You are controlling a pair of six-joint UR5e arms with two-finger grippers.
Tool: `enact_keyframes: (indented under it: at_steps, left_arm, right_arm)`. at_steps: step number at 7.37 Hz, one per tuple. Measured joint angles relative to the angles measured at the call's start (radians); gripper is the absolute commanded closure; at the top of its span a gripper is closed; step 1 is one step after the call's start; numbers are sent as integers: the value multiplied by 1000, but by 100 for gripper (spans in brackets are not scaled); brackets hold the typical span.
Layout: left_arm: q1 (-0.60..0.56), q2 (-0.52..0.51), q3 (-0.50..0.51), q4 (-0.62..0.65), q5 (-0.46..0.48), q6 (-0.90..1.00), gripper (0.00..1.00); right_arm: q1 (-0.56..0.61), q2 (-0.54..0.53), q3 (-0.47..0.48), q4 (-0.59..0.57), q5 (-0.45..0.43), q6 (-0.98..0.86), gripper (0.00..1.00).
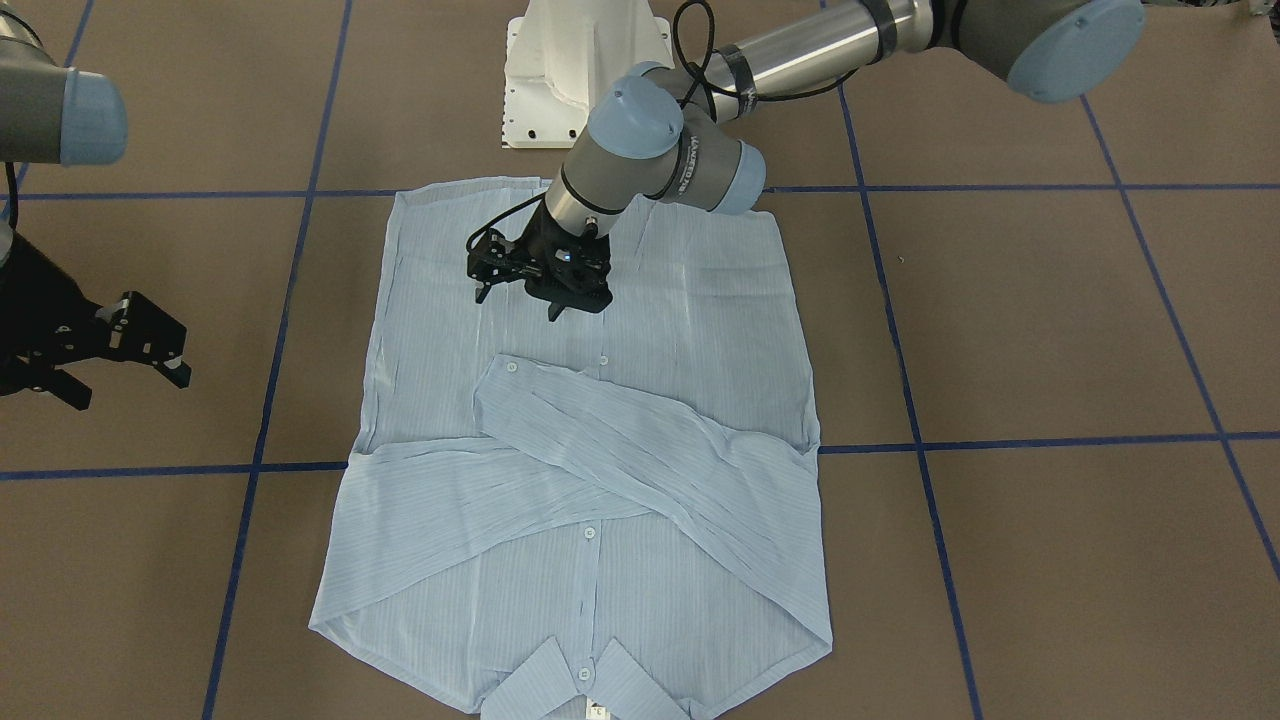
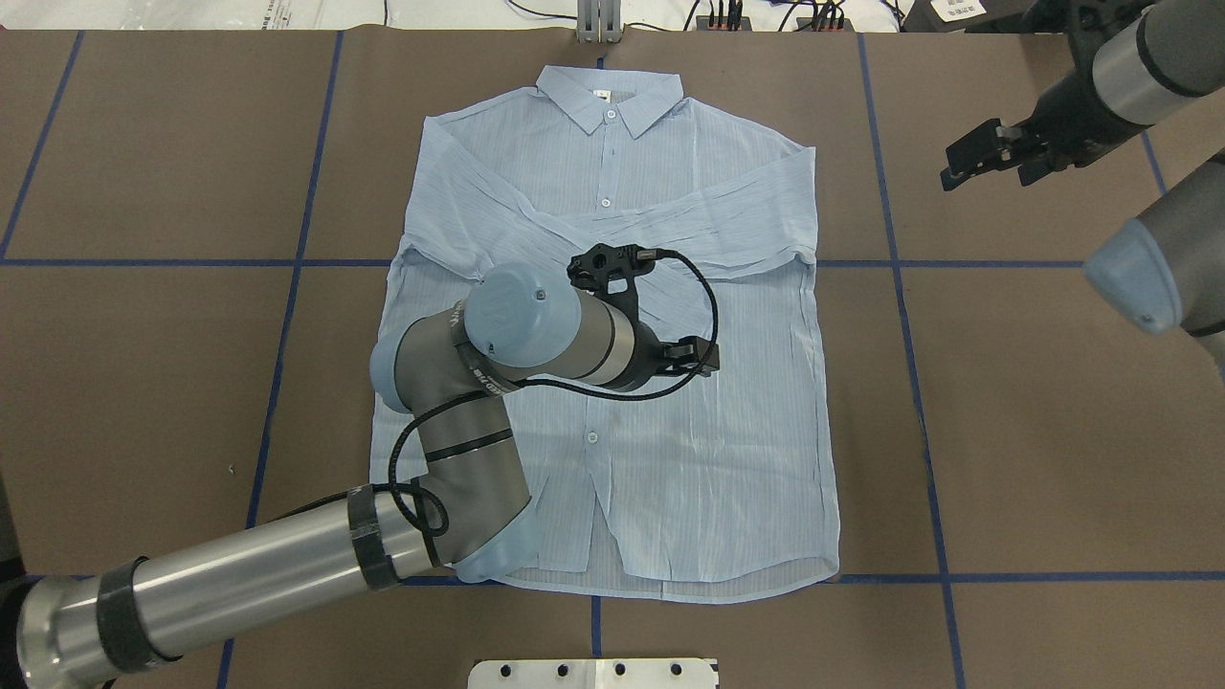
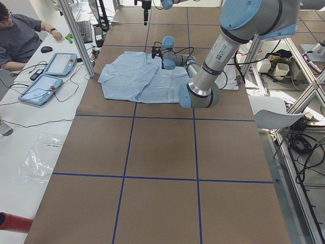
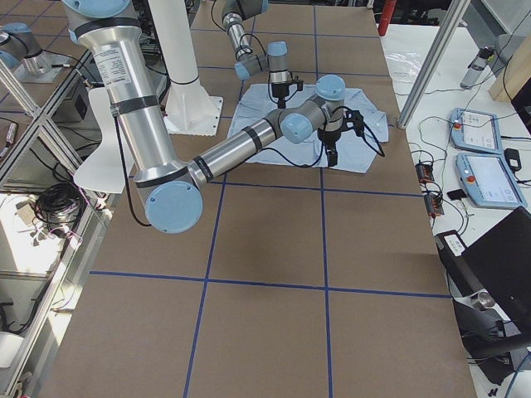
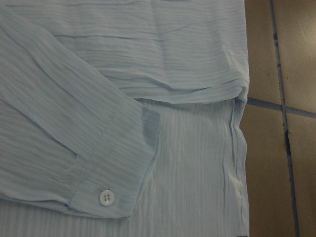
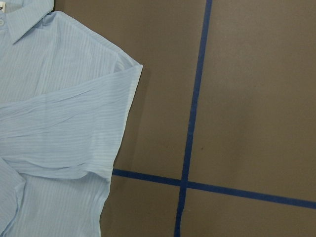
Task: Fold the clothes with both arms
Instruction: 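Lower the sleeve onto the shirt and open the left gripper, then move the left gripper and right gripper to the hem corners nearest the robot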
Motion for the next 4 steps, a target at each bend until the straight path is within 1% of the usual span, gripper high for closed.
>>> enact_keyframes:
  at_steps: [2, 3, 4]
  left_arm:
    - [-5, 145, -253, 217, -10, 83, 0]
    - [-6, 234, -375, 277, -11, 99, 0]
    - [-6, 323, -475, 304, -11, 104, 0]
  right_arm:
    - [-146, -74, 141, 1, -110, 182, 0]
    - [-236, -113, 215, 0, -174, 280, 0]
    - [-337, -152, 287, 0, -246, 379, 0]
